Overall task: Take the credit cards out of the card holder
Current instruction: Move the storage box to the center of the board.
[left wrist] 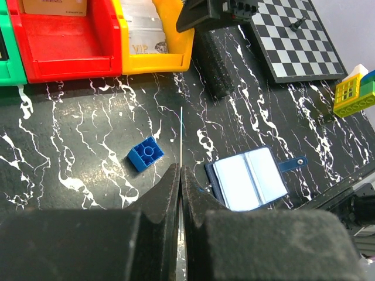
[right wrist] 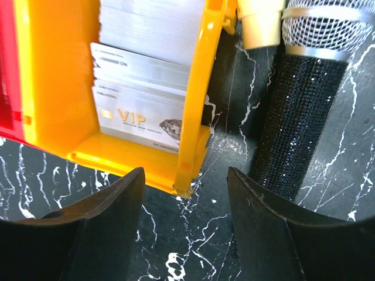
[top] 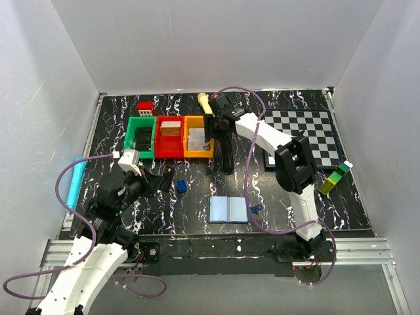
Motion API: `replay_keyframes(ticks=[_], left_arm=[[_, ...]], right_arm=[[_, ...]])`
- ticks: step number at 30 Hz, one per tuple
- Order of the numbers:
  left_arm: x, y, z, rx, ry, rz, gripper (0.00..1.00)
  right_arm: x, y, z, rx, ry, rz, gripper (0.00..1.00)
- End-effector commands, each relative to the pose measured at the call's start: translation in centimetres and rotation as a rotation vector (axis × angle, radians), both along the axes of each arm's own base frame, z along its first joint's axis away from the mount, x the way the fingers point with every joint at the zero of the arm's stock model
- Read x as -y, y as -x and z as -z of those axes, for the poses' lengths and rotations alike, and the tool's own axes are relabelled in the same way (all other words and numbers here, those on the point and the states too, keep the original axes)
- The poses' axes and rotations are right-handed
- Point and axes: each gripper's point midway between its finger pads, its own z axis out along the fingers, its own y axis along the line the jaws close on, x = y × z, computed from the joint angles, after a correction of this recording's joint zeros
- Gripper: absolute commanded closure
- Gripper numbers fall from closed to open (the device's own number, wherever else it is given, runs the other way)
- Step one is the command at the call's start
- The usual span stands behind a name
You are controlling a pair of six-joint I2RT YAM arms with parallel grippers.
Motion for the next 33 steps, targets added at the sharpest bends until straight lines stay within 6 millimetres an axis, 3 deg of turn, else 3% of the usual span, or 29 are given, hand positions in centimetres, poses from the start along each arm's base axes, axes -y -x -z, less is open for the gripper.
replay_keyframes(ticks=[1,20,33], left_arm=[[-0.2,-0.3,-0.3,0.026,-0.027,-0.007,1.0],[0.4,-0.4,0.3,0.024,-0.037,0.028,1.0],[0.6,-0.4,0.2,0.031,-0.047,0.048,1.0]], right_arm=[[-0.5,0.0,-0.1,-0.011,-0.001,-0.026,0.36],[-0.4,0.9,3.0,-0.092,0.039,-0.066,0.56],[3.1,1.5,2.9,-0.098,0.07,-0.024,0.75]])
